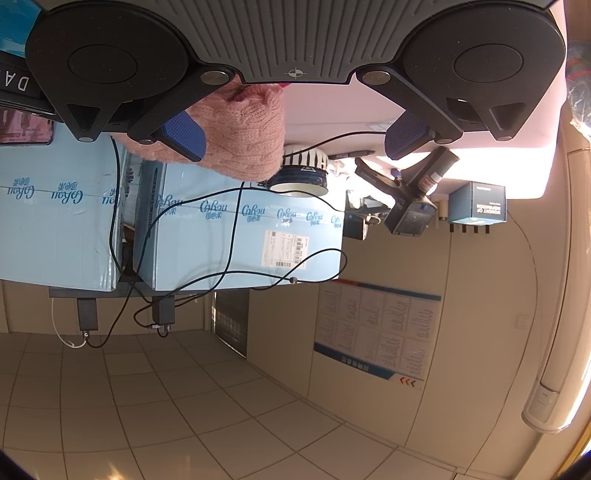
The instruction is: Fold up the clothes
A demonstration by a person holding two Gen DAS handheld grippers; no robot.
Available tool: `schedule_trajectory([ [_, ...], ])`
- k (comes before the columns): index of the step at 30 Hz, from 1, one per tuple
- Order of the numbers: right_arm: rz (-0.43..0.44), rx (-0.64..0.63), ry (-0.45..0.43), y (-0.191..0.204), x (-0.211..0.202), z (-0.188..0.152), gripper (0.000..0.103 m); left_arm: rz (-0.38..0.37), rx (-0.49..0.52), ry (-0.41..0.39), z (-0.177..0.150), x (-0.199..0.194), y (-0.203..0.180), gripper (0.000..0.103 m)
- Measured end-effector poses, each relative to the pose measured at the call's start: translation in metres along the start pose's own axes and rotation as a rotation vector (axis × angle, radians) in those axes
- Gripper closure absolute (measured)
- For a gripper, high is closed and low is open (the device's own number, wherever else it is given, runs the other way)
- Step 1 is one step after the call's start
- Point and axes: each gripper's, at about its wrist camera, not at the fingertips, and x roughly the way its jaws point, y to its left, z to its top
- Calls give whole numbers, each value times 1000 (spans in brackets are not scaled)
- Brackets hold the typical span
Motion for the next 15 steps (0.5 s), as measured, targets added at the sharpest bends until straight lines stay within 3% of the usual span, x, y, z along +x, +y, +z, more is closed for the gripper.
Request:
schedule_trajectory([
  [15, 0, 0, 0, 0, 0, 0, 0, 2, 0, -3, 0, 0, -1, 0],
])
